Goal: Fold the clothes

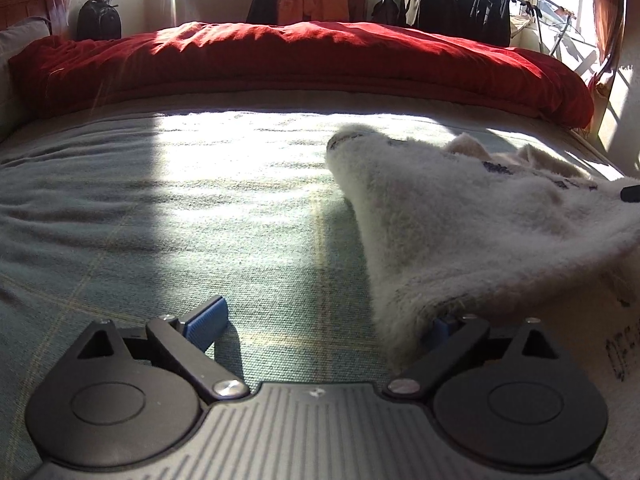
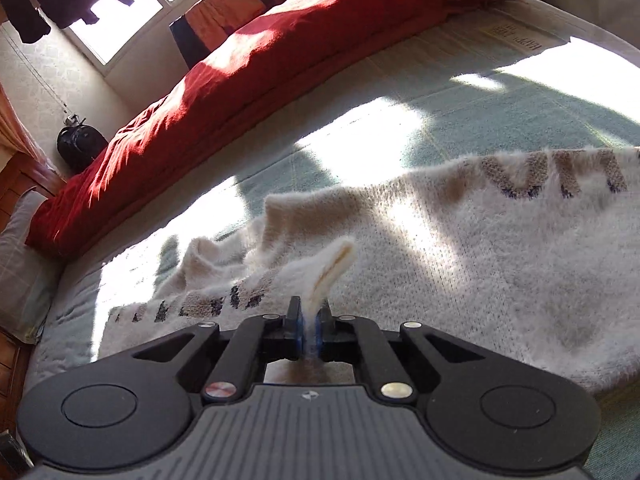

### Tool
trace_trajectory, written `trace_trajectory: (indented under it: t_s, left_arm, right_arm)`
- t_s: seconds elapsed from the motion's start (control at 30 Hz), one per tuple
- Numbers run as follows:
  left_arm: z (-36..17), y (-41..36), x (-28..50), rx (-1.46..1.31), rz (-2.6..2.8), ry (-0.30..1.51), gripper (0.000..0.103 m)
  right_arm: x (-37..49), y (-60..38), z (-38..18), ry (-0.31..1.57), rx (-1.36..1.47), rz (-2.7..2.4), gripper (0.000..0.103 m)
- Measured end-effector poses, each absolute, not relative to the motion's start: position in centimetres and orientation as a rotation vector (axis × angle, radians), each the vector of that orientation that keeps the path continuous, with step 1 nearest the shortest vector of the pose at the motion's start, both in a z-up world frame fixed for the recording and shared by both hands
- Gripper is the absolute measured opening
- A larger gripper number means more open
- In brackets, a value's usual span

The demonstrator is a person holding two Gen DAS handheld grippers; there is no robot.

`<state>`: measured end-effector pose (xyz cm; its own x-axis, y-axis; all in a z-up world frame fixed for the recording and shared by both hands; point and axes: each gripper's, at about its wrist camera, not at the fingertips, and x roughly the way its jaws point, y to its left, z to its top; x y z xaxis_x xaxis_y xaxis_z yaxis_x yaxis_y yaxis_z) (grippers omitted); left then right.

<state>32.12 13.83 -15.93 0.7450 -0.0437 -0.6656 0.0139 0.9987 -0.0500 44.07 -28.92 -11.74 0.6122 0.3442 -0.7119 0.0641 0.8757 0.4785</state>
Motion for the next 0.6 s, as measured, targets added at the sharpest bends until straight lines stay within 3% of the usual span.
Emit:
trace_trajectory:
  t_s: [0.13, 0.33, 0.47, 0.6]
  left_arm:
    - [-14.8, 13.5, 31.5, -0.014, -0.056, 0.731, 0.096]
    - [-10.0, 13.7, 29.3, 0.007, -0.205, 0.696, 0.091]
    - [-7.2, 14.3, 32.7, -0.16, -0.327, 0.692, 0.09]
    - [-7.6, 12.4, 37.9, -0.256, -0.461, 0.751, 0.078]
  right_arm:
    - [44.2, -29.5, -14.5, 0.951, 0.495, 0.135, 0.007]
    - [43.8, -29.6, -14.1, 0.932, 0.483, 0.154, 0.007]
    - [43.7, -29.4, -13.9, 0.926, 0.471, 0.16, 0.007]
    - [43.6, -29.9, -14.3, 0.925, 0.497, 0.171, 0.007]
